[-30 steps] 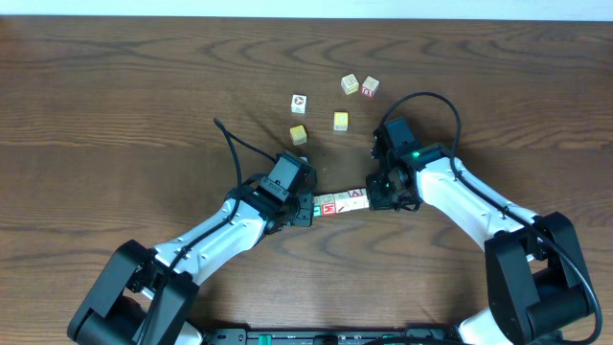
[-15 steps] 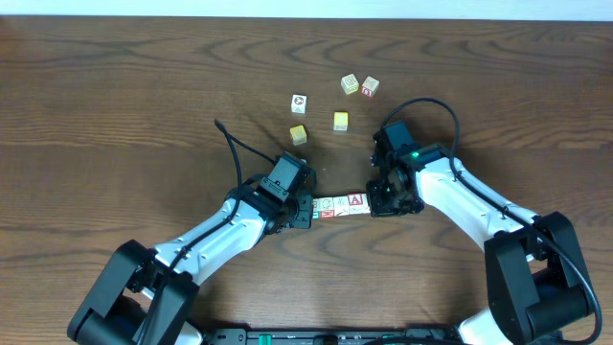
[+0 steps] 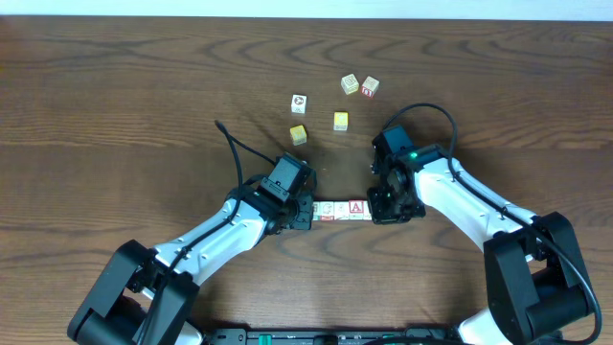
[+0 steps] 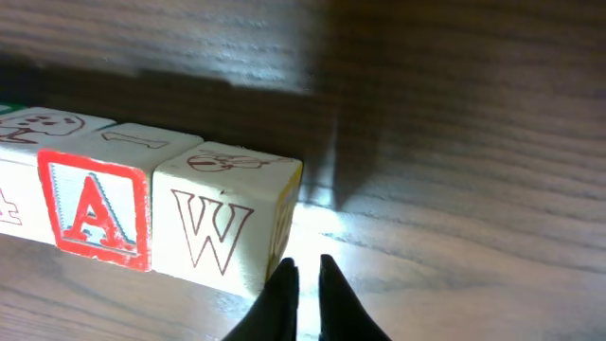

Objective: Lift 5 blocks

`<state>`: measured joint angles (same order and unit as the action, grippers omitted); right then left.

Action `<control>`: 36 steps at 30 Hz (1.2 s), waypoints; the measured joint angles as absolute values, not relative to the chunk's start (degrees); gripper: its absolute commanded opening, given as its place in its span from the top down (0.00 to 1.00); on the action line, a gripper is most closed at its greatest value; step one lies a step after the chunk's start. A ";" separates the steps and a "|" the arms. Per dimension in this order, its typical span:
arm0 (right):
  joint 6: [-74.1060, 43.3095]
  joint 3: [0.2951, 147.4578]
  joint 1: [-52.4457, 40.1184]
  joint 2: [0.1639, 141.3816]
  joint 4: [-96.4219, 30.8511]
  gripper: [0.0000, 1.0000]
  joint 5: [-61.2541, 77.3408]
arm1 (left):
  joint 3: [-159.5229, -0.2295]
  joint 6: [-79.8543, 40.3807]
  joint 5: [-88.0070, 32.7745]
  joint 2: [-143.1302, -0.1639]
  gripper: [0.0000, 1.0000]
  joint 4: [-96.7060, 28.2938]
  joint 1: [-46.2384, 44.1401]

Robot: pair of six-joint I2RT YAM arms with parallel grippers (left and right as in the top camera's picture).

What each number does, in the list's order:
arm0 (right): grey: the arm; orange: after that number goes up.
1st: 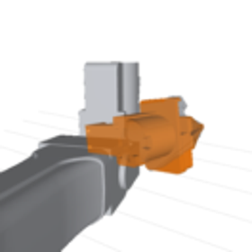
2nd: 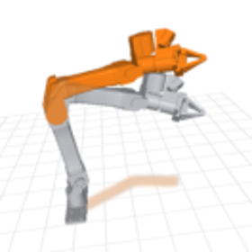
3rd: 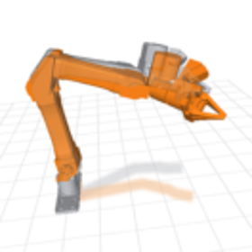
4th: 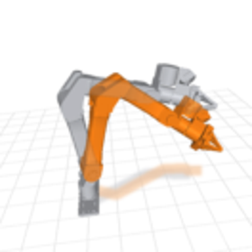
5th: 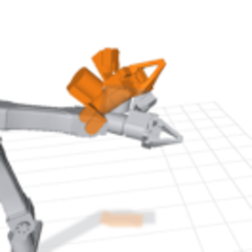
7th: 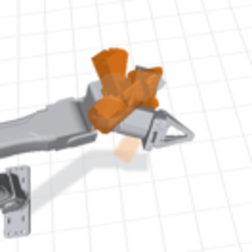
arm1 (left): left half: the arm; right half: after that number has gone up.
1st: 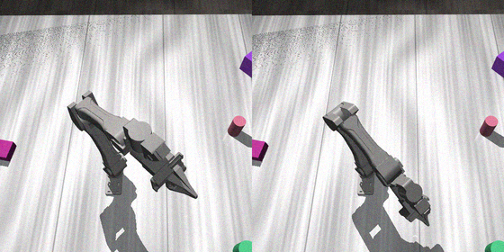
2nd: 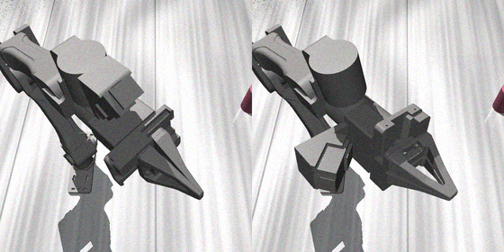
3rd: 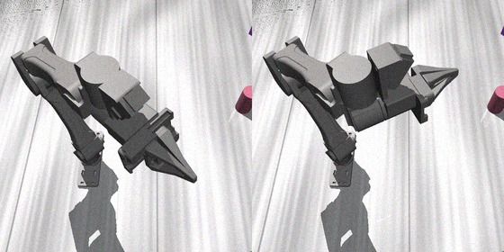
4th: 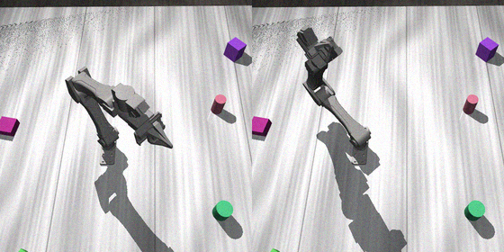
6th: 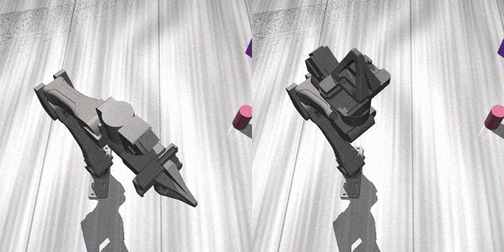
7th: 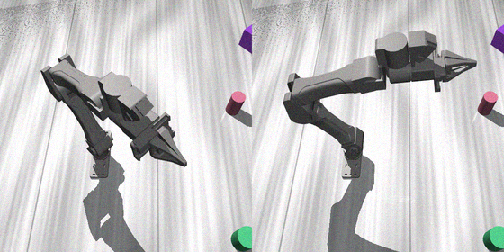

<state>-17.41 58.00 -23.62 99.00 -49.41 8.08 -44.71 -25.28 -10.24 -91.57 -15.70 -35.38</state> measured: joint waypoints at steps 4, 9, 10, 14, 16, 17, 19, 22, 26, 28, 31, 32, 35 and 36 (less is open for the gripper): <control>-17.91 58.00 -23.77 99.00 -49.95 0.99 6.96 | -44.71 -25.26 -11.18 -91.57 0.83 -15.53 -35.90; -19.07 58.00 -24.16 99.00 -49.91 0.99 4.93 | -44.71 -25.26 -11.88 -91.57 0.83 -15.38 -36.12; -19.16 58.00 -24.27 99.00 -49.93 0.99 4.60 | -44.71 -25.26 -11.94 -91.57 0.83 -15.35 -36.14; -19.35 58.00 -24.40 99.00 -49.89 0.99 3.99 | -44.71 -25.26 -11.90 -91.57 0.83 -15.22 -36.16; -19.40 58.00 -24.43 99.00 -49.89 0.99 3.86 | -44.71 -25.26 -11.88 -91.57 0.83 -15.22 -36.23; -19.55 58.00 -24.43 99.00 -49.89 0.99 3.77 | -44.71 -25.26 -11.90 -91.57 0.83 -15.20 -36.23; -20.14 58.00 -24.49 99.00 -49.84 0.99 3.55 | -44.71 -25.26 -11.90 -91.57 0.83 -15.20 -36.25; -21.91 58.00 -24.62 99.00 -49.30 0.99 3.01 | -44.71 -25.28 -11.90 -91.57 0.83 -15.18 -36.34; -25.76 58.00 -24.62 99.00 -49.01 0.98 2.85 | -44.71 -25.28 -11.90 -91.57 0.83 -15.16 -36.45; -27.62 58.00 -24.62 99.00 -48.77 0.99 2.74 | -44.71 -25.28 -11.90 -91.57 0.83 -15.18 -36.45; -29.10 58.00 -24.62 99.00 -48.53 0.99 2.70 | -44.71 -25.26 -11.90 -91.57 0.79 -15.18 -36.45; -29.15 58.00 -24.62 99.00 -48.56 0.99 2.70 | -44.71 -25.26 -11.88 -91.57 0.79 -15.18 -36.45; -29.04 58.00 -24.62 99.00 -48.53 0.99 2.35 | -44.71 -25.28 -11.44 -91.57 0.82 -15.18 -36.45; -28.86 58.00 -24.62 99.00 -48.47 0.99 2.35 | -44.71 -25.26 -11.27 -91.57 0.87 -15.16 -36.45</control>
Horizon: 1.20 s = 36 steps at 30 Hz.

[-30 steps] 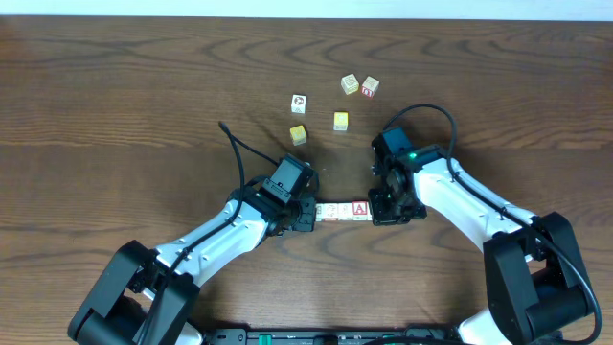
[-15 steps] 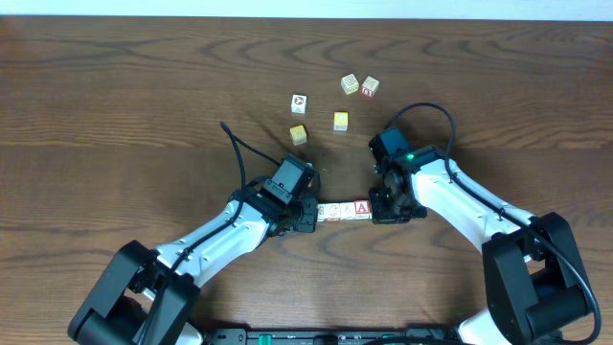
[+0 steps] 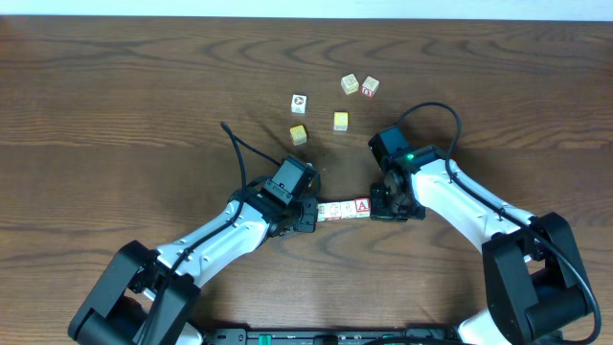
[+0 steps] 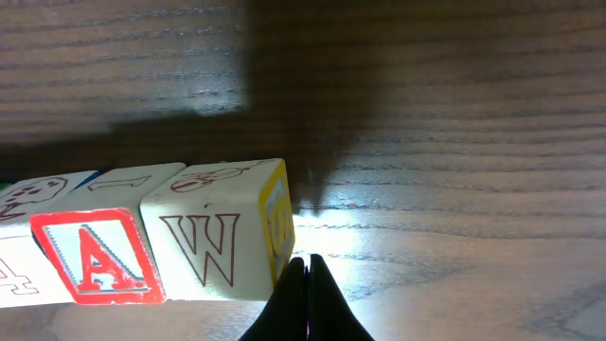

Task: Lift 5 blocks
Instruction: 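Open both grippers and raise them away from the block row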

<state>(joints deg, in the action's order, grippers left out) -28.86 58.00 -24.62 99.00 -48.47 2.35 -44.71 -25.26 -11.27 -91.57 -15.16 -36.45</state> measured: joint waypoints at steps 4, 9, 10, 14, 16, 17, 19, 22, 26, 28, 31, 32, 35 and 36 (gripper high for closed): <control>-27.62 58.00 -24.80 99.00 -48.07 0.99 2.55 | -44.73 -24.51 -11.16 -91.57 0.85 -14.72 -36.60; -26.59 58.00 -24.95 99.00 -47.29 0.99 2.57 | -44.73 -23.70 -10.31 -91.55 0.83 -14.74 -36.14; -26.50 58.00 -24.95 99.00 -47.16 0.99 2.63 | -44.73 -23.73 -10.28 -91.57 0.83 -14.72 -35.99; -26.46 58.00 -24.99 99.00 -47.07 0.98 2.76 | -44.73 -23.70 -10.33 -91.55 0.83 -14.59 -34.70; -26.46 58.00 -24.99 99.00 -47.07 0.98 2.79 | -44.73 -23.70 -10.33 -91.55 0.83 -14.59 -33.89; -26.46 58.00 -24.99 99.00 -47.09 0.98 2.76 | -44.73 -23.73 -10.31 -91.57 0.83 -14.59 -33.43; -26.46 58.00 -24.99 99.00 -47.13 0.98 2.79 | -44.73 -23.70 -10.31 -91.55 0.83 -14.63 -32.80; -26.46 58.00 -24.99 99.00 -47.40 0.98 2.79 | -44.73 -23.70 -10.31 -91.55 0.83 -14.90 -32.62; -26.46 58.00 -25.02 99.00 -48.62 0.99 2.22 | -44.73 -23.73 -9.80 -91.55 0.78 -15.00 -32.62; -26.46 58.00 -25.02 99.00 -49.50 0.99 1.26 | -44.73 -23.53 -9.08 -91.55 0.76 -15.00 -32.62; -26.44 58.00 -24.99 99.00 -50.15 0.97 -0.56 | -44.73 -23.53 -8.27 -91.55 0.75 -15.03 -32.62; -26.44 58.00 -24.99 99.00 -50.15 0.96 -1.23 | -44.73 -23.53 -8.10 -91.55 0.75 -15.03 -32.62; -26.55 58.00 -24.86 99.00 -49.52 0.95 -2.68 | -44.73 -23.51 -7.05 -91.55 0.75 -15.00 -32.62; -26.57 58.00 -24.73 99.00 -48.88 0.94 -3.33 | -44.73 -23.51 -6.17 -91.55 0.75 -15.00 -32.62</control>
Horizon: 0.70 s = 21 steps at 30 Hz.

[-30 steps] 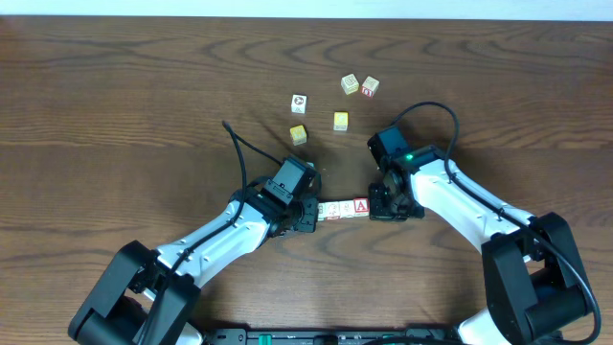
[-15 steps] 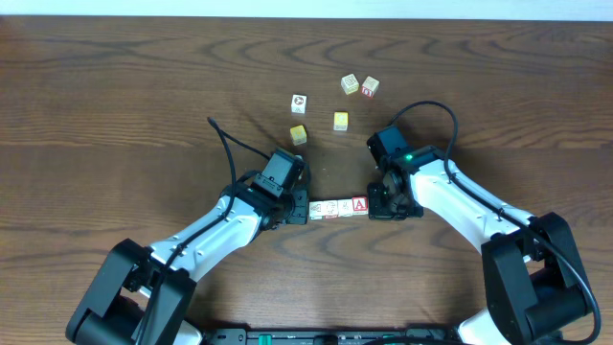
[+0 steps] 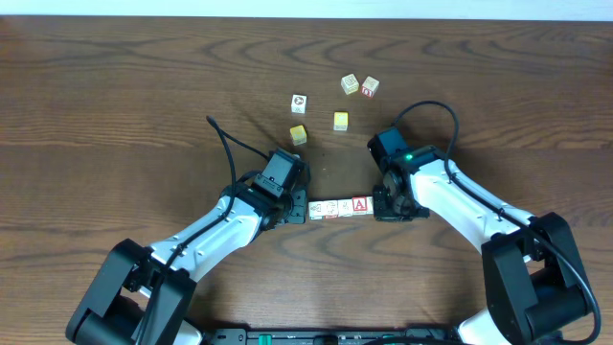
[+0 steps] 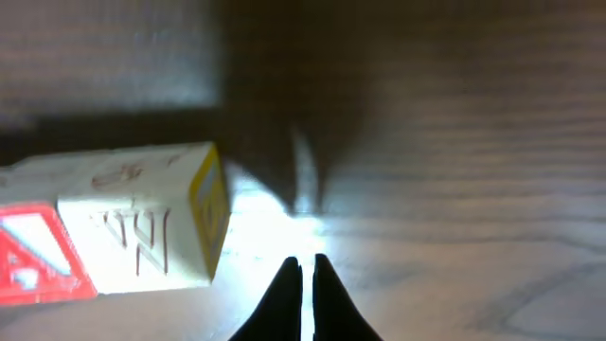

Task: Lift 5 blocks
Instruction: 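Open both grippers and raise them away from the block row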

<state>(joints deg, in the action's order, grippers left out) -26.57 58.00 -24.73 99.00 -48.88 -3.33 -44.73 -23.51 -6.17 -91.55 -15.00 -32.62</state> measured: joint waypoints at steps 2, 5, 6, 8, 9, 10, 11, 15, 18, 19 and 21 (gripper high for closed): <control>-26.59 58.00 -24.12 99.00 -47.29 0.93 -4.21 | -44.82 -23.51 -3.81 -91.55 0.75 -15.03 -32.56; -26.39 58.08 -21.98 99.00 -42.52 0.92 -5.30 | -45.43 -22.44 -0.03 -91.05 0.75 -14.94 -31.31; -26.00 58.17 -20.99 99.00 -40.69 0.90 -5.52 | -46.04 -21.63 1.15 -90.50 0.75 -14.98 -30.37; -24.84 58.72 -18.90 99.00 -37.21 0.85 -6.02 | -47.66 -19.79 3.11 -88.84 0.75 -15.00 -28.18; -24.18 59.51 -17.34 99.00 -35.42 0.82 -6.33 | -48.99 -18.48 4.01 -87.09 0.75 -15.07 -26.57; -23.70 60.29 -16.25 99.00 -34.20 0.79 -6.70 | -50.17 -17.39 4.64 -85.45 0.75 -15.14 -25.19; -23.03 61.25 -15.11 99.00 -32.80 0.73 -7.11 | -51.59 -16.12 5.17 -83.18 0.75 -15.16 -23.57; -19.27 65.76 -10.11 98.98 -26.02 0.46 -9.17 | -56.25 -12.21 6.83 -71.96 0.61 -14.74 -16.95; -16.08 67.37 -7.07 98.96 -20.01 0.22 -10.31 | -56.97 -10.79 7.33 -63.07 0.50 -16.12 -12.16; -14.98 67.53 -6.11 98.96 -18.37 0.12 -10.52 | -57.04 -10.28 7.68 -60.27 0.47 -17.06 -10.61; -13.50 67.57 -4.58 98.96 -15.90 0.01 -10.94 | -57.06 -9.82 7.92 -55.29 0.42 -19.16 -7.86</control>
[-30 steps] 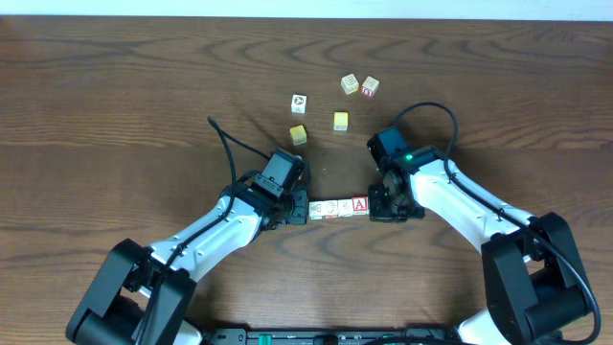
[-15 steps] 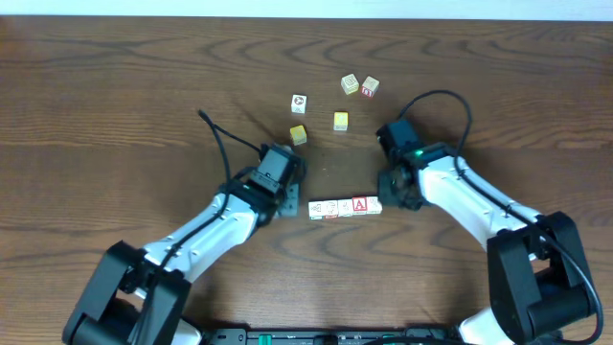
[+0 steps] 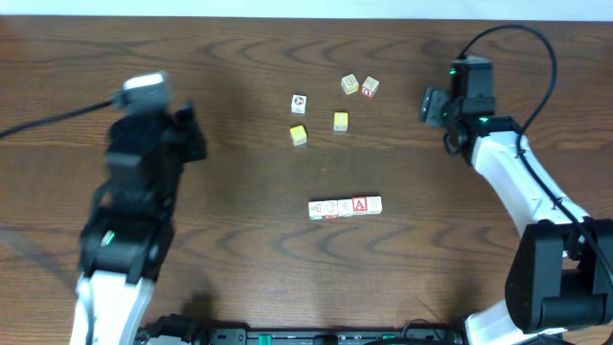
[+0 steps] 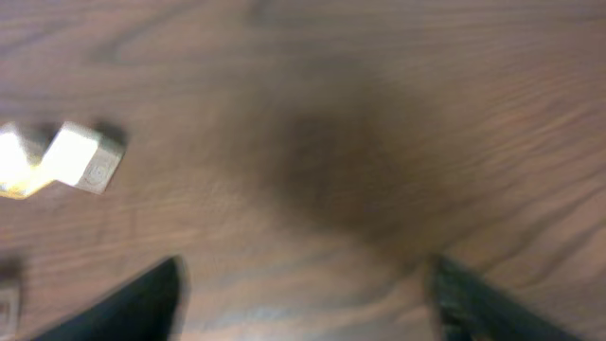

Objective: Lift 5 blocks

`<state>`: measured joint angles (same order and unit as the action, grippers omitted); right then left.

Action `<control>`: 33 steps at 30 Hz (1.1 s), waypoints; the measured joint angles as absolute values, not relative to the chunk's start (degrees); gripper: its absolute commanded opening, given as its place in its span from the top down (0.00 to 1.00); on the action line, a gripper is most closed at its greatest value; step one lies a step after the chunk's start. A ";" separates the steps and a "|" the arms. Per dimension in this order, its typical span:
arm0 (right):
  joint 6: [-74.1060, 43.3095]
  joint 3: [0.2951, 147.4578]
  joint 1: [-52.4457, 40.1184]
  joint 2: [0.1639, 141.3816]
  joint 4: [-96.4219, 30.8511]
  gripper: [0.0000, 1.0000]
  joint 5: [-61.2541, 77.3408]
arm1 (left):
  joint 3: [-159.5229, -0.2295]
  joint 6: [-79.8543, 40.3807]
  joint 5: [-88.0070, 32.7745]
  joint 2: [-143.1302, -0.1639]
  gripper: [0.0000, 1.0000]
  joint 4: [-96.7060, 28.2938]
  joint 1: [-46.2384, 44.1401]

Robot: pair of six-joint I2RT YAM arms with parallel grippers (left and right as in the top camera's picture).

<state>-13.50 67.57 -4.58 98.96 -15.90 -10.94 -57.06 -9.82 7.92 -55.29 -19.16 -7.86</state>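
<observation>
A row of several lettered wooden blocks (image 3: 345, 206) lies end to end on the dark wooden table (image 3: 239, 57), with a red A near its right end. No gripper touches it. My right gripper (image 3: 436, 105) is far back at the right, away from the row. In the right wrist view it (image 4: 303, 317) is open, its dark fingers (image 4: 142, 303) wide apart over bare wood. My left arm (image 3: 139, 182) is raised at the far left and blurred, so its gripper cannot be made out.
Several loose blocks lie behind the row: a white one (image 3: 299, 103), two yellow ones (image 3: 298, 135) (image 3: 341, 121) and a pair (image 3: 359, 86) further back. Blurred pale blocks (image 4: 85, 156) show at the left of the right wrist view.
Both arms have drawn away from the ends of the row, the left to the far left, the right to the back right. The right gripper, shut before, is now open. The row lies on the table.
The two grippers stood at either end of the block row, the right one shut beside the W block. Then the row sat slightly tilted between them. Then the right tip was apart from the W block. Now both arms are far off.
</observation>
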 measured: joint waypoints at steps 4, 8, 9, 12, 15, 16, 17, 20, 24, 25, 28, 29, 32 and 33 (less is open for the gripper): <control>-11.79 67.55 -2.63 98.96 -13.23 0.01 -11.46 | -57.06 -9.37 8.10 -48.84 0.37 -21.32 -4.56; -11.27 67.55 -2.33 98.96 -12.82 0.01 -11.60 | -57.06 -8.82 8.10 -44.99 0.29 -22.31 -3.40; -11.22 67.55 -2.33 98.96 -13.04 0.01 -11.60 | -57.06 -8.93 8.12 -44.38 0.29 -22.33 -3.40; -11.05 67.55 -2.33 98.96 -14.39 0.01 -11.60 | -57.06 -8.95 8.10 -43.27 0.28 -22.35 -3.40; -11.03 67.55 -2.33 98.96 -15.44 0.01 -11.57 | -57.06 -8.95 8.10 -43.07 0.28 -22.48 -3.40; -11.03 67.55 -2.33 98.96 -15.75 0.01 -11.57 | -57.06 -8.95 8.10 -43.07 0.28 -22.59 -3.40; -11.03 67.55 -2.33 98.96 -16.05 0.01 -11.57 | -57.06 -8.95 8.10 -43.09 0.28 -22.68 -3.40; -11.03 67.55 -2.33 98.96 -16.47 0.01 -11.57 | -57.06 -8.95 8.10 -43.18 0.28 -22.81 -3.40; -11.03 67.55 -2.33 98.96 -16.49 0.01 -11.57 | -57.06 -8.95 8.10 -43.20 0.28 -23.77 -3.40; -11.03 67.55 -2.33 98.96 -16.49 0.01 -11.57 | -57.06 -8.95 8.10 -43.20 0.28 -23.83 -3.40; -11.03 67.55 -2.33 98.96 -16.51 0.01 -11.57 | -57.06 -8.95 8.10 -43.18 0.28 -23.94 -3.40; -11.03 67.55 -2.33 98.96 -16.51 0.01 -11.57 | -57.06 -8.95 8.12 -43.18 0.28 -24.32 -3.40; -11.03 67.55 -2.33 98.96 -16.51 0.01 -11.57 | -57.04 -8.93 8.49 -43.20 0.28 -26.24 -3.40; -11.03 67.55 -2.33 98.96 -16.51 0.01 -11.57 | -57.04 -8.93 8.58 -43.24 0.28 -26.52 -3.40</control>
